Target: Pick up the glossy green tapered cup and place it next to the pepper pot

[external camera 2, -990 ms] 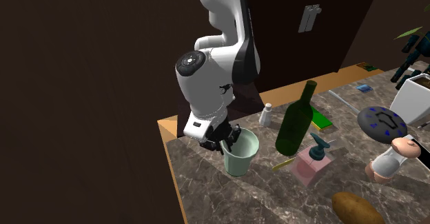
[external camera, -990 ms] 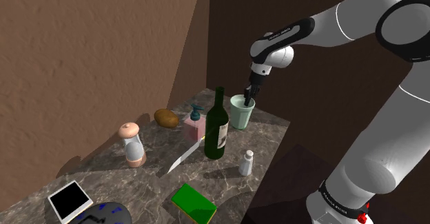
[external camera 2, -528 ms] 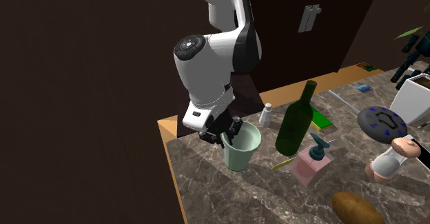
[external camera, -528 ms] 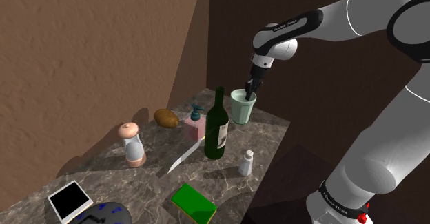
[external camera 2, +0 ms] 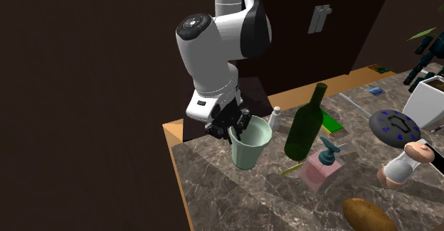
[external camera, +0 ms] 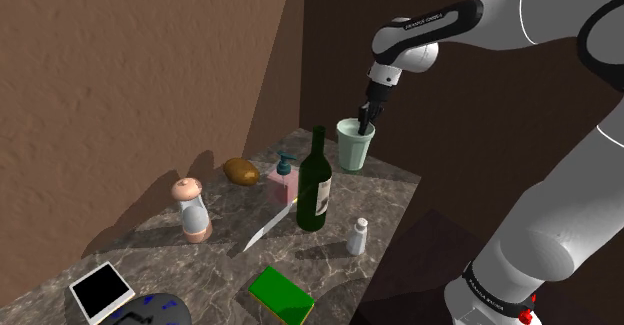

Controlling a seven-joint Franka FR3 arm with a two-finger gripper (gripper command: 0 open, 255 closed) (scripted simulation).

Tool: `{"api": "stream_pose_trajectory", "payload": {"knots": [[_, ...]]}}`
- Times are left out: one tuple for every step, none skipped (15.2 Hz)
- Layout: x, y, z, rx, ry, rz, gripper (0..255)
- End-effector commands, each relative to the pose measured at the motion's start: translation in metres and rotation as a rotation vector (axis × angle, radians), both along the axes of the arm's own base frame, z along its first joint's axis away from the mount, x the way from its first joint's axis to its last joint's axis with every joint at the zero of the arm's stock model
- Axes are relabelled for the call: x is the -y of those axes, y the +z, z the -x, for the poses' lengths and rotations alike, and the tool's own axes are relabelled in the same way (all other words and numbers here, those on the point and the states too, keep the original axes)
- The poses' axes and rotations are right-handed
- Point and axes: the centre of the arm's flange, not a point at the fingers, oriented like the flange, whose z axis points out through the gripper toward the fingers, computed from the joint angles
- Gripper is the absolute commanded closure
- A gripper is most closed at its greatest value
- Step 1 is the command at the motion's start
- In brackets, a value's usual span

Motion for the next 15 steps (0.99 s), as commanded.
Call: {"api": "stream_pose_trajectory", "payload": {"knots": [[0.000,0.011,-0.001,0.000,0.000,0.000,255],[0.000,0.016,-0.001,0.000,0.000,0.000,255],[0.000,0.022,-0.001,0.000,0.000,0.000,255],[0.000,0.027,-0.001,0.000,0.000,0.000,255],[0.000,0.032,-0.001,0.000,0.000,0.000,255],[0.000,0.037,-0.001,0.000,0.000,0.000,255],[0.000,0.043,-0.001,0.000,0.000,0.000,255],[0.000,0.048,-0.001,0.000,0.000,0.000,255],[0.000,0.053,-0.001,0.000,0.000,0.000,255],[0.000,0.059,-0.001,0.000,0.000,0.000,255],[0.000,0.064,-0.001,0.000,0.000,0.000,255],[0.000,0.069,-0.001,0.000,0.000,0.000,255],[0.000,0.074,-0.001,0.000,0.000,0.000,255],[0.000,0.080,-0.001,0.000,0.000,0.000,255],[0.000,0.085,-0.001,0.000,0.000,0.000,255]]}}
